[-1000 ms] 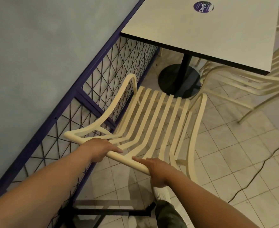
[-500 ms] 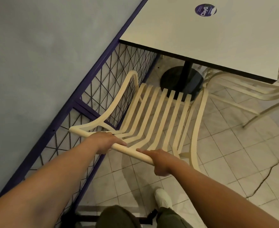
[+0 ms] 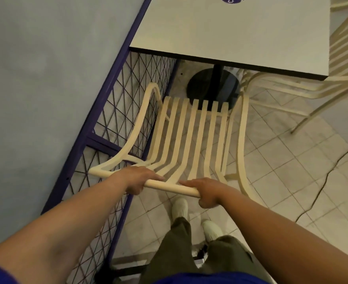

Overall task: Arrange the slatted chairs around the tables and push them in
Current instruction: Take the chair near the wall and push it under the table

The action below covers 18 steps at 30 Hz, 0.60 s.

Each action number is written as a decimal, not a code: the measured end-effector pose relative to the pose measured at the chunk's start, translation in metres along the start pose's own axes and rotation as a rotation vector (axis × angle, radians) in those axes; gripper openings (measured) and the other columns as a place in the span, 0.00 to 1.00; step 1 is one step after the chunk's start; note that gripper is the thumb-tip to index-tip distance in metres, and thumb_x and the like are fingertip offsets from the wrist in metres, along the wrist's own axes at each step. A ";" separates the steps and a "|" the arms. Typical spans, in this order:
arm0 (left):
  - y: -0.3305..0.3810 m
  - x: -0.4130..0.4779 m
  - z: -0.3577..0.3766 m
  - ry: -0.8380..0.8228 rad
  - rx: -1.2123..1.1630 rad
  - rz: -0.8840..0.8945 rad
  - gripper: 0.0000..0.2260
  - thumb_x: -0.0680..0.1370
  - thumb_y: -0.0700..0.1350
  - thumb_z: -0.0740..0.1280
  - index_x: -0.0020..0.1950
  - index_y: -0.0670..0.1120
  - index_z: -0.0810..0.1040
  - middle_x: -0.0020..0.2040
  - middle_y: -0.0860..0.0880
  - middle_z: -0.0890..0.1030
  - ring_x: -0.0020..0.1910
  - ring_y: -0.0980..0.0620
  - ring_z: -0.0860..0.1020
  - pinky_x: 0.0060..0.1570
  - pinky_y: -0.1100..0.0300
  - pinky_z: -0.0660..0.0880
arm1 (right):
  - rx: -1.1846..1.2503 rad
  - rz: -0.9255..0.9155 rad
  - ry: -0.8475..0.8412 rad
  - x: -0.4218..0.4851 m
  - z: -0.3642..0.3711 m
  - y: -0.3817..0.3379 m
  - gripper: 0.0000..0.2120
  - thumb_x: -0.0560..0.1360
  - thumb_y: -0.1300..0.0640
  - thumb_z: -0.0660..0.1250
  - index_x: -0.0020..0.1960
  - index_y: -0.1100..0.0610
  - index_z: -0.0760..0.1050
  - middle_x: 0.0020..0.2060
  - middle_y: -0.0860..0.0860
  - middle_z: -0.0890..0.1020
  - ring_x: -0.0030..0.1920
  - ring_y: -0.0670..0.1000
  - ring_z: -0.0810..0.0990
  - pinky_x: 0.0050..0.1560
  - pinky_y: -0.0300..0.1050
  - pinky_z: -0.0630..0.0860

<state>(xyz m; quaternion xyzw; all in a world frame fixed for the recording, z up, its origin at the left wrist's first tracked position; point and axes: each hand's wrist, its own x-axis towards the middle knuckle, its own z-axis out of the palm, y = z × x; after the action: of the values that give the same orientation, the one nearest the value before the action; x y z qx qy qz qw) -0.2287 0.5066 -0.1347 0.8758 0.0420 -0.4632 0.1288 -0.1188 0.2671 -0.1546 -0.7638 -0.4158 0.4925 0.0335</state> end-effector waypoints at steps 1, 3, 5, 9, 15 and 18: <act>-0.002 0.000 -0.001 -0.019 -0.006 0.022 0.41 0.75 0.35 0.68 0.75 0.72 0.57 0.69 0.57 0.73 0.64 0.51 0.73 0.59 0.50 0.74 | 0.007 -0.003 -0.004 0.001 -0.001 0.000 0.42 0.73 0.59 0.68 0.76 0.33 0.53 0.65 0.49 0.74 0.58 0.53 0.74 0.58 0.52 0.74; -0.003 0.001 0.000 -0.039 0.000 0.053 0.43 0.75 0.33 0.67 0.76 0.71 0.57 0.69 0.55 0.72 0.65 0.51 0.72 0.60 0.50 0.74 | 0.002 -0.009 -0.001 0.002 -0.003 0.000 0.40 0.73 0.60 0.67 0.77 0.34 0.54 0.65 0.49 0.73 0.59 0.53 0.74 0.58 0.51 0.74; -0.005 0.002 0.000 -0.042 -0.006 0.069 0.44 0.74 0.32 0.68 0.76 0.72 0.56 0.68 0.54 0.73 0.63 0.50 0.73 0.59 0.49 0.75 | -0.005 -0.003 -0.008 0.001 -0.004 -0.001 0.41 0.73 0.64 0.66 0.77 0.34 0.54 0.65 0.50 0.73 0.58 0.53 0.74 0.57 0.50 0.74; -0.009 0.005 -0.004 -0.024 -0.006 0.088 0.44 0.75 0.33 0.68 0.76 0.73 0.54 0.67 0.53 0.73 0.61 0.50 0.74 0.57 0.50 0.75 | -0.014 0.010 -0.003 0.001 -0.007 -0.002 0.43 0.73 0.65 0.67 0.77 0.34 0.53 0.64 0.50 0.74 0.58 0.53 0.74 0.57 0.50 0.74; -0.021 0.009 -0.009 -0.005 0.000 0.085 0.45 0.75 0.32 0.67 0.76 0.74 0.54 0.69 0.54 0.72 0.63 0.51 0.74 0.57 0.53 0.74 | 0.005 0.000 0.005 0.011 -0.010 -0.010 0.43 0.73 0.65 0.67 0.76 0.33 0.54 0.64 0.49 0.75 0.57 0.53 0.74 0.57 0.50 0.74; -0.025 0.012 -0.012 -0.013 0.010 0.100 0.46 0.75 0.32 0.67 0.76 0.74 0.53 0.68 0.54 0.73 0.60 0.51 0.74 0.55 0.54 0.74 | 0.002 0.010 0.001 0.013 -0.014 -0.010 0.44 0.72 0.66 0.67 0.76 0.33 0.54 0.63 0.49 0.75 0.57 0.53 0.75 0.55 0.49 0.74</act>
<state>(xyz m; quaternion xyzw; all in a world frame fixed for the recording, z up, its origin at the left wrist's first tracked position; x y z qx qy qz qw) -0.2173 0.5328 -0.1430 0.8744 -0.0048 -0.4620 0.1479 -0.1116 0.2873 -0.1517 -0.7662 -0.4115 0.4926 0.0317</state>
